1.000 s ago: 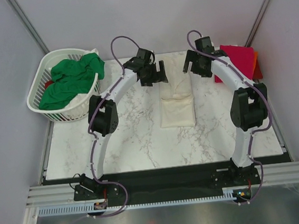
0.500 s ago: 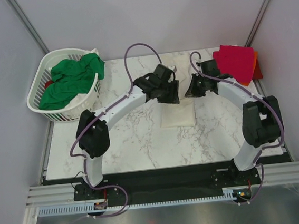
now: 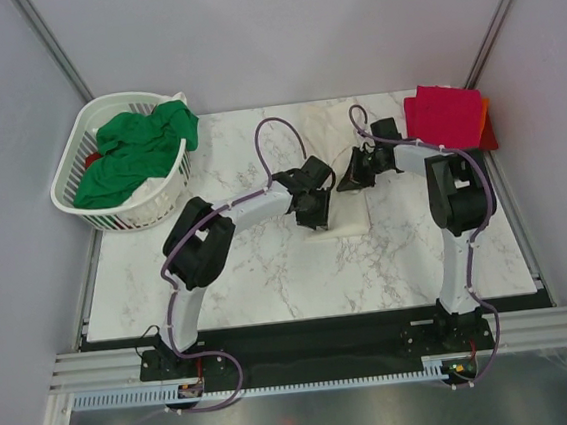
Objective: Fold and stack the t-shirts
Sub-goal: Fold the tshirt
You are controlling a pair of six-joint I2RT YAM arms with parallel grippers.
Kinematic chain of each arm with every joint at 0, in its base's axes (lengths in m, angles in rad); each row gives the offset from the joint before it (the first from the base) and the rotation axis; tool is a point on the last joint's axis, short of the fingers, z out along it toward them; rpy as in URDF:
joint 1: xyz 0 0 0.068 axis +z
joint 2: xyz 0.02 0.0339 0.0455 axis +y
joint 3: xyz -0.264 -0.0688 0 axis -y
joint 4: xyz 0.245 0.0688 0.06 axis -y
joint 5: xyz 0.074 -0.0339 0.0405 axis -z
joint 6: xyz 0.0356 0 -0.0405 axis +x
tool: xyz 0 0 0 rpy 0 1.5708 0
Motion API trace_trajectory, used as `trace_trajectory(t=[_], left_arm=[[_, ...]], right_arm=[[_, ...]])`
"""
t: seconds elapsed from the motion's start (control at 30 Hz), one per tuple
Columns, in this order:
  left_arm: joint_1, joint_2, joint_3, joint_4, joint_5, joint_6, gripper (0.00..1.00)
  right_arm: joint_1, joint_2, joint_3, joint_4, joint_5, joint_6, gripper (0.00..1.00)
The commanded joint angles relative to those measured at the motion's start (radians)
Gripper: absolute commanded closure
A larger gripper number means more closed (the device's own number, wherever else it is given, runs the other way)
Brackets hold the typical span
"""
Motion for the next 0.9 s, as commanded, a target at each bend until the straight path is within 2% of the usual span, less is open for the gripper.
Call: trace_trajectory(t=[0.0,0.13,0.23,0.27,0.37,0.43,0.57,0.63,0.7,0.73,0.77,0.87], left_arm=[[-0.008,0.008,-0.054,0.035,-0.020,-0.022,0.58],[-0.008,0.012,-0.082,0.052,-0.017,-0.028,0.59],[-0.008,0.006,-0.089,0.053,-0.008,-0.029,0.60],[-0.008,0.000,-0.091,0.055,-0.007,-0.025,0.60],[-0.008,-0.046,-0.089,0.050,-0.014,-0.019,0.60],[-0.008,-0.090,-0.080,0.047,-0.017,-0.007,0.58],[-0.005,-0.140,-0.002,0.006,-0.048,0.018,0.55],[0.005,-0.146,0.035,-0.019,-0.050,0.036,0.54],[0.031,-0.143,0.096,-0.040,-0.043,0.046,0.54],[0.041,-0.140,0.118,-0.048,-0.039,0.053,0.54],[0.051,-0.134,0.160,-0.057,-0.030,0.056,0.54],[0.076,-0.117,0.220,-0.070,0.007,0.072,0.55]], right_arm=[[-0.044,0.081,0.093,0.082,-0.068,-0.022,1.00],[-0.047,0.126,0.172,0.105,-0.174,-0.018,0.93],[-0.059,0.132,0.220,0.096,-0.181,-0.010,0.76],[-0.067,0.132,0.240,0.094,-0.182,0.010,0.60],[-0.085,0.086,0.258,0.078,-0.184,0.006,0.41],[-0.084,0.034,0.242,0.071,-0.175,-0.007,0.39],[-0.079,-0.171,0.118,0.084,-0.130,0.028,0.36],[-0.076,-0.247,0.044,0.125,-0.121,0.079,0.36],[-0.076,-0.350,-0.079,0.159,-0.125,0.096,0.41],[-0.075,-0.408,-0.122,0.171,-0.133,0.096,0.48],[-0.076,-0.432,-0.206,0.180,-0.150,0.096,0.71],[-0.075,-0.483,-0.355,0.222,-0.191,0.088,0.96]])
